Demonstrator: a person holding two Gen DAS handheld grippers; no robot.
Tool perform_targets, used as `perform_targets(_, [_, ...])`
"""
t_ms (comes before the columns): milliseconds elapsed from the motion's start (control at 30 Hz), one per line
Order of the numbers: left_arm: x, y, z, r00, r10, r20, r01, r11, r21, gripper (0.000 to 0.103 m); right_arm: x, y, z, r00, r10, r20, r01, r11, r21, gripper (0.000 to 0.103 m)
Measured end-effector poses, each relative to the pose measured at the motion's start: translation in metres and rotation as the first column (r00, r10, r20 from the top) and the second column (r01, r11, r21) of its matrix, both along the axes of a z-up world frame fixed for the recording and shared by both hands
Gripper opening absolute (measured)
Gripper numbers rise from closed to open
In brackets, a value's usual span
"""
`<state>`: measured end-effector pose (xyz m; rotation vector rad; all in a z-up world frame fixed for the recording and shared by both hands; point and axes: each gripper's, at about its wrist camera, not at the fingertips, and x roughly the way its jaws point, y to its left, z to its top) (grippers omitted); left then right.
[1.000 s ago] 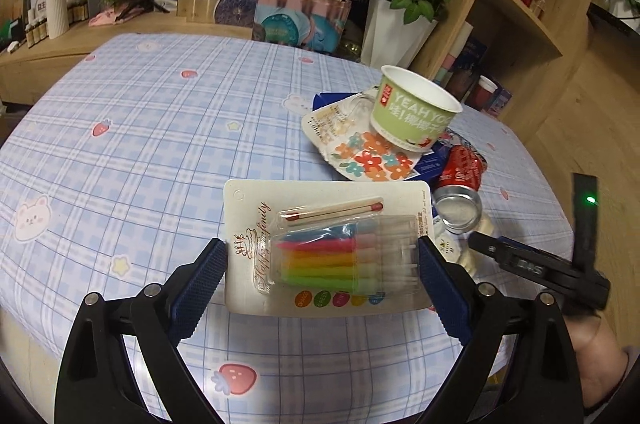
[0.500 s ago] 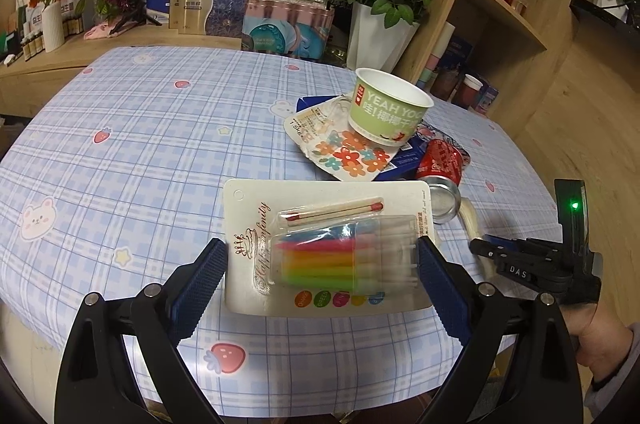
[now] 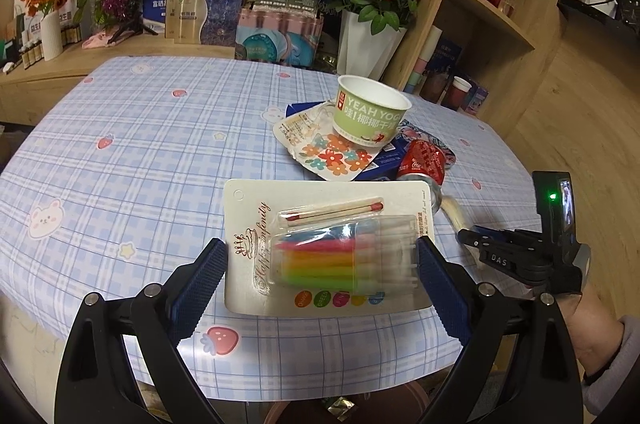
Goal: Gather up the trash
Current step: 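Grasp the wrapped white strip with the right gripper while the left holds the candle card, then lower the white strip into the bin and open the right gripper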
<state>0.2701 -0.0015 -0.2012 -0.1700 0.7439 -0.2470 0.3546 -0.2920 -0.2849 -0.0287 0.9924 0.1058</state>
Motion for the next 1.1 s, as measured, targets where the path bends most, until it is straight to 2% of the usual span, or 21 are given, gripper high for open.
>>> perform_targets(167, [-0.01, 0.002, 0.005, 1.0, -0.002, 0.007, 0.002, 1.0, -0.004, 0.091, -0.017, 0.003, 0.012, 1.0, 0.015, 0.025, -0.016, 0.999, 0.042, 0.024])
perform_targets(233, [-0.015, 0.002, 0.008, 1.0, -0.003, 0.01, 0.003, 1.0, -0.008, 0.091, -0.026, 0.004, 0.018, 0.999, 0.018, 0.039, -0.02, 0.998, 0.06, 0.016])
perform_targets(333, [-0.022, 0.002, 0.012, 1.0, -0.007, 0.017, 0.007, 1.0, -0.008, 0.091, -0.036, 0.008, 0.023, 0.999, 0.031, 0.042, -0.034, 0.997, 0.071, 0.014])
perform_targets(433, [-0.028, 0.003, 0.016, 1.0, -0.01, 0.024, 0.01, 1.0, -0.008, 0.091, -0.041, 0.013, 0.018, 0.999, 0.046, 0.019, -0.047, 0.998, 0.045, 0.014])
perform_targets(533, [-0.036, 0.004, 0.018, 1.0, -0.008, 0.03, 0.008, 1.0, -0.012, 0.091, -0.044, 0.011, 0.011, 0.999, 0.042, -0.009, -0.041, 0.997, 0.069, 0.014])
perform_targets(633, [-0.041, 0.005, 0.02, 0.999, -0.008, 0.031, 0.009, 1.0, -0.013, 0.091, -0.051, 0.012, 0.013, 0.999, 0.053, -0.002, -0.053, 0.996, 0.077, 0.009])
perform_targets(867, [-0.054, 0.009, 0.033, 0.998, -0.009, 0.055, 0.01, 1.0, -0.024, 0.091, -0.067, 0.012, 0.041, 0.995, 0.074, 0.068, -0.082, 0.989, 0.121, 0.006])
perform_targets(1100, [-0.073, 0.011, 0.044, 0.997, -0.01, 0.072, 0.013, 0.999, -0.035, 0.091, -0.093, 0.021, 0.064, 0.99, 0.116, 0.078, -0.129, 0.972, 0.194, 0.006])
